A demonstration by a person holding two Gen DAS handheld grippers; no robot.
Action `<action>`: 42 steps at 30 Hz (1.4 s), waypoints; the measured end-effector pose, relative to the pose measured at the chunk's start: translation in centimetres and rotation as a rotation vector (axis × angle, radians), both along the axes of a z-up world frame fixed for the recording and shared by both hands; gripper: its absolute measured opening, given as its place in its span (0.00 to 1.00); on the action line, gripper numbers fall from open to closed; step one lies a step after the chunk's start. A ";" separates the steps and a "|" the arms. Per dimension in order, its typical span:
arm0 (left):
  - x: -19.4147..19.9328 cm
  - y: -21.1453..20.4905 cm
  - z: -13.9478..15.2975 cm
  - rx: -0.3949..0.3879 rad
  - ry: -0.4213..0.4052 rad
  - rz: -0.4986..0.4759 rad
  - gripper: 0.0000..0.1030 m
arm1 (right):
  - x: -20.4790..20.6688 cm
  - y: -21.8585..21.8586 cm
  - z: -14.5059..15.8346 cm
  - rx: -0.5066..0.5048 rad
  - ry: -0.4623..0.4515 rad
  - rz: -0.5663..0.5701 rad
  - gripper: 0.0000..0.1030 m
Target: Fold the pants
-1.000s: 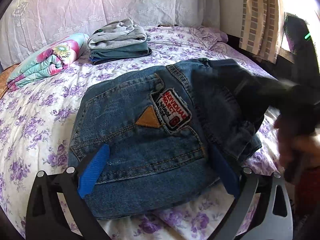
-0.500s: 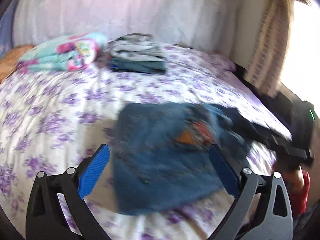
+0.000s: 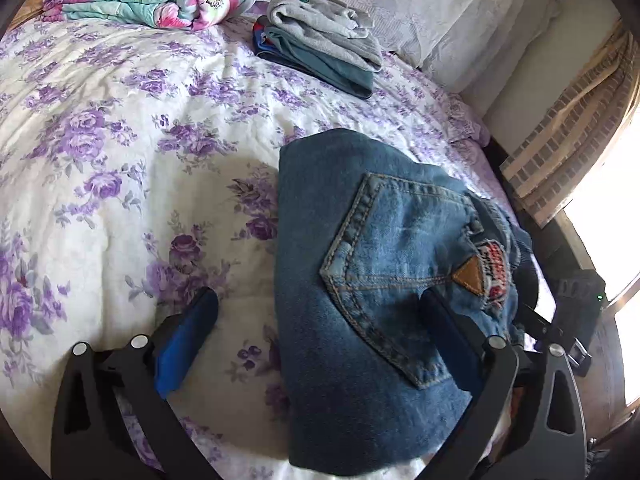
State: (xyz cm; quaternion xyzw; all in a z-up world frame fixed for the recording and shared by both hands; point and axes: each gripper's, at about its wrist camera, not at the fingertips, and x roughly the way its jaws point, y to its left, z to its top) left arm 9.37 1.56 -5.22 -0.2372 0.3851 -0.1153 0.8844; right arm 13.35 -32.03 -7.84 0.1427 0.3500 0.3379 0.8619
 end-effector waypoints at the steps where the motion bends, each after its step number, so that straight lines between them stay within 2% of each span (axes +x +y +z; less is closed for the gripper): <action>1: -0.4 0.2 0.0 -0.018 -0.008 -0.006 0.95 | -0.1 -0.1 0.1 0.012 -0.003 0.000 0.97; 3: -1.2 0.5 0.1 -0.039 -0.020 -0.012 0.95 | -0.6 -0.4 0.8 0.015 -0.026 -0.019 0.97; 6: -2.3 0.4 0.6 -0.018 -0.043 0.003 0.95 | -2.7 -0.3 3.3 0.008 -0.157 -0.075 0.97; 8: -3.1 0.2 1.1 0.015 -0.059 0.015 0.95 | -4.1 0.4 5.3 0.022 -0.240 -0.049 0.97; 11: -3.6 -0.1 1.6 0.074 -0.071 0.039 0.95 | -5.4 2.2 7.1 0.014 -0.304 0.020 0.97; 12: -3.7 -0.1 1.5 0.077 -0.070 0.038 0.95 | -5.4 3.1 7.2 -0.008 -0.317 0.039 0.97; 14: -3.6 0.0 1.0 0.069 -0.064 0.038 0.96 | -4.9 4.9 6.3 -0.114 -0.322 0.024 0.97; 16: -3.6 0.1 0.4 0.056 -0.065 0.034 0.96 | -3.4 5.6 4.6 -0.208 -0.271 -0.019 0.97; 17: -3.7 0.2 0.3 0.058 -0.069 0.032 0.96 | -2.3 5.8 3.1 -0.234 -0.206 -0.021 0.97; 18: -3.8 0.1 0.2 0.067 -0.075 0.028 0.96 | -1.2 5.4 1.6 -0.192 -0.132 0.000 0.97; 19: -3.8 0.0 0.1 0.076 -0.076 0.025 0.96 | -0.4 4.4 0.7 -0.096 -0.058 0.022 0.97; 21: -4.0 -0.1 0.1 0.086 -0.087 0.026 0.96 | 0.3 3.3 -0.1 -0.003 0.018 0.049 0.97; 25: -3.9 -0.1 0.1 0.079 -0.085 0.027 0.96 | -1.1 3.6 0.8 -0.046 -0.038 0.032 0.97; 27: -4.0 0.0 0.4 0.068 -0.082 0.026 0.95 | -1.1 3.4 1.2 -0.029 -0.036 0.045 0.97; 29: -4.0 0.2 0.9 0.038 -0.078 0.005 0.95 | -0.7 2.4 1.4 0.024 0.001 0.043 0.97; 32: -4.0 0.5 1.2 -0.043 -0.071 -0.035 0.95 | 0.7 0.5 1.0 0.173 0.108 0.032 0.97; 34: -3.6 0.6 0.7 -0.119 -0.047 -0.062 0.95 | 1.6 -0.6 0.3 0.272 0.190 0.035 0.97; 36: -3.4 0.6 0.2 -0.151 -0.029 -0.065 0.95 | 2.1 -1.2 -0.3 0.327 0.228 0.036 0.97; 39: -3.4 0.2 0.2 -0.136 -0.030 -0.070 0.95 | 2.0 -1.3 -0.4 0.353 0.241 0.036 0.97; 42: -3.1 -0.3 0.3 -0.129 -0.022 -0.081 0.95 | 2.0 -0.6 -0.3 0.325 0.247 0.049 0.97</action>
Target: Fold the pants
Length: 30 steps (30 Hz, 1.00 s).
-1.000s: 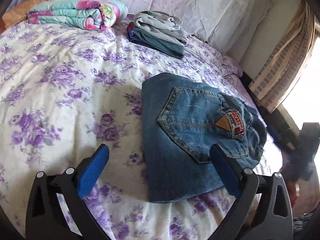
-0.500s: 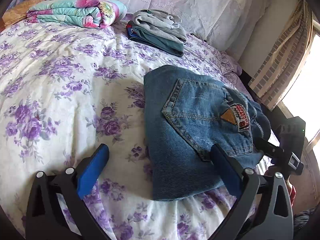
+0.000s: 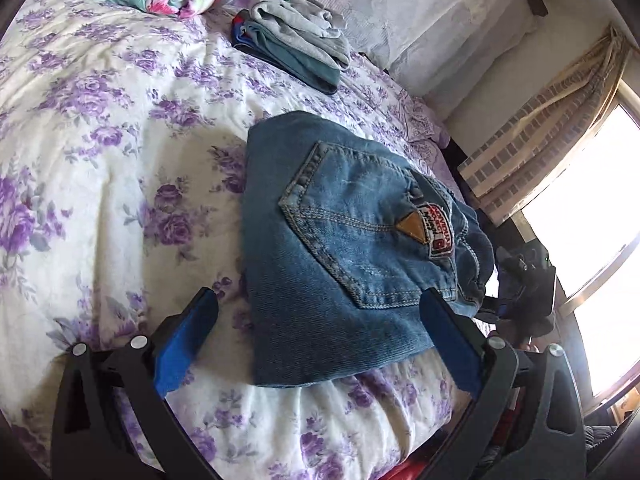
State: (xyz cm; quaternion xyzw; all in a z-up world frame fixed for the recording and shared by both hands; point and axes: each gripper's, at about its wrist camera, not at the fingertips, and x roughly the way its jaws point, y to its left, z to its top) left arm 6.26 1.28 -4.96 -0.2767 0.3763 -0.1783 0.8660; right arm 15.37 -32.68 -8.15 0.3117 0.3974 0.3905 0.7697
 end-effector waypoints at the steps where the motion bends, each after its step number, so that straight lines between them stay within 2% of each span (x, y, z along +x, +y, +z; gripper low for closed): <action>1: 0.1 -0.2 0.0 0.007 0.003 -0.004 0.95 | 0.2 0.4 0.0 -0.013 0.003 0.012 0.97; 7: 1.0 -1.2 0.0 0.047 0.016 -0.023 0.95 | 1.6 2.2 0.5 -0.109 0.016 0.058 0.97; 17: 1.0 -1.3 -0.5 0.055 0.005 -0.032 0.95 | 3.0 3.2 0.0 -0.115 0.027 0.073 0.97; 27: 1.0 -1.3 -0.5 0.049 0.002 -0.033 0.95 | 3.8 4.6 0.1 -0.133 -0.022 0.081 0.97; 30: 0.8 -1.9 -0.1 0.053 -0.008 -0.057 0.91 | 3.5 5.1 0.3 -0.155 -0.065 0.081 0.95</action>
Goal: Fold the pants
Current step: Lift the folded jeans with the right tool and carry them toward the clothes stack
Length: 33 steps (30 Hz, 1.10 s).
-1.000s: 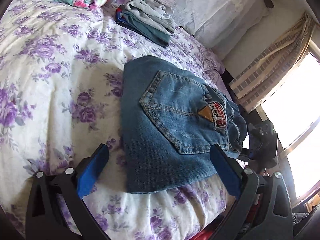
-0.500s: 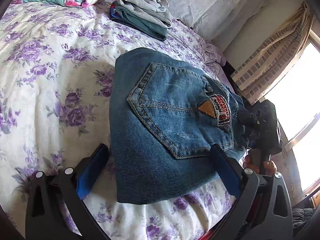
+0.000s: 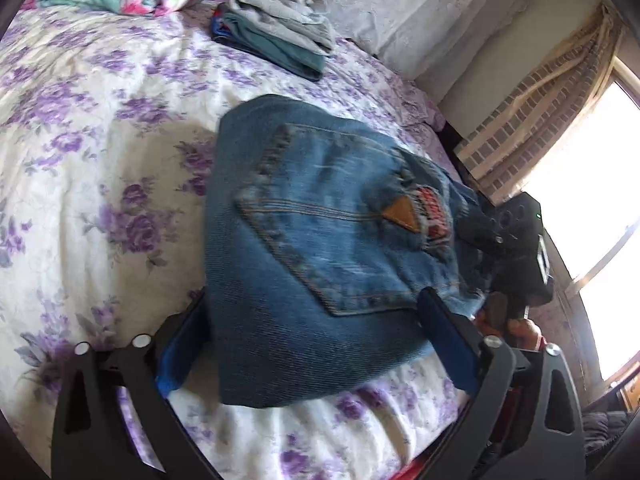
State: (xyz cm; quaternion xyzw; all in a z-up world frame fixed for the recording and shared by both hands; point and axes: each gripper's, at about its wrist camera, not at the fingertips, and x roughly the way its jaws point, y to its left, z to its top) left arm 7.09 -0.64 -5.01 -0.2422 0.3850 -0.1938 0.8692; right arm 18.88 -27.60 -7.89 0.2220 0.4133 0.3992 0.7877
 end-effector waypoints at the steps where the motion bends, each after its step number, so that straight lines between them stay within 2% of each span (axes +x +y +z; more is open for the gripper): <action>1: 0.0 -0.2 0.2 0.016 -0.003 0.001 0.91 | -0.1 0.1 0.0 -0.006 -0.014 -0.005 0.93; 3: 0.1 -0.2 0.2 0.011 -0.002 0.004 0.91 | -0.1 0.1 0.1 0.003 -0.022 -0.013 0.87; 7: 1.4 0.5 -0.1 -0.048 0.030 -0.010 0.90 | 0.6 0.5 1.0 -0.002 -0.029 0.007 0.84; 8: 1.8 0.7 -0.2 -0.062 0.042 -0.011 0.90 | 1.1 0.4 1.1 0.002 -0.011 0.014 0.84; 11: 3.1 1.4 -0.7 -0.095 0.090 0.002 0.90 | 3.0 -0.2 0.0 0.095 0.133 0.034 0.97; 13: 3.1 1.1 -0.6 -0.077 0.095 -0.004 0.91 | 3.5 -0.7 -0.5 0.140 0.167 0.027 0.97; 17: 1.7 0.7 -0.5 -0.067 0.070 -0.009 0.90 | 2.7 -0.4 -0.5 0.097 0.081 0.045 0.95; 19: 1.0 0.4 -0.6 -0.077 0.058 -0.035 0.89 | 1.9 -0.4 -0.6 0.058 0.023 0.022 0.85; 21: 0.6 -0.1 -0.6 -0.041 0.040 -0.034 0.86 | 1.3 -0.5 -0.7 0.051 -0.015 0.002 0.76; 23: 0.5 0.0 -0.5 -0.048 0.029 -0.020 0.83 | 0.7 -0.6 -0.6 0.042 -0.049 -0.016 0.72; 28: 0.2 1.0 0.0 -0.078 0.020 0.022 0.58 | -1.0 -0.5 0.5 0.009 -0.143 -0.045 0.67; 33: -0.7 0.3 1.6 0.013 -0.033 0.018 0.51 | -2.9 -0.7 2.3 0.002 -0.216 -0.050 0.64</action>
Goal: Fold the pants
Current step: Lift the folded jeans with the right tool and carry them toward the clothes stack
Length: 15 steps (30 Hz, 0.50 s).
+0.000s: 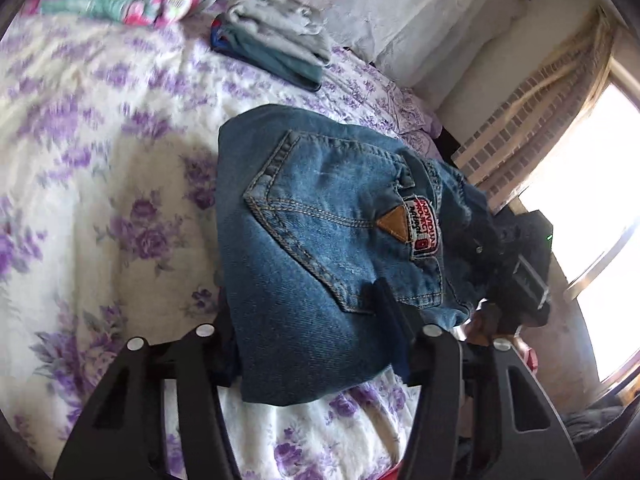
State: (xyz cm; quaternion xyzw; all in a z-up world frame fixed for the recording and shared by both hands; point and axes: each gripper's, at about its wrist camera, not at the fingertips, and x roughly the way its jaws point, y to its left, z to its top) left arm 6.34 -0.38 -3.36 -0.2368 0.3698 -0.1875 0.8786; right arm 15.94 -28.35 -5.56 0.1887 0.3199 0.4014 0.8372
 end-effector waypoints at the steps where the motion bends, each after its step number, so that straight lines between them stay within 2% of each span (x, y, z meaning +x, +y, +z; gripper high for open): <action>1: -0.3 -0.3 0.5 0.025 -0.017 -0.001 0.50 | -0.1 -0.1 0.3 0.005 -0.003 0.000 0.64; 8: 0.4 -0.6 3.3 0.063 -0.065 -0.016 0.50 | 1.1 -0.8 2.4 0.019 -0.001 0.007 0.64; 15: 5.2 0.2 5.4 0.062 -0.053 -0.037 0.49 | 4.9 -0.2 4.0 0.010 0.010 -0.006 0.64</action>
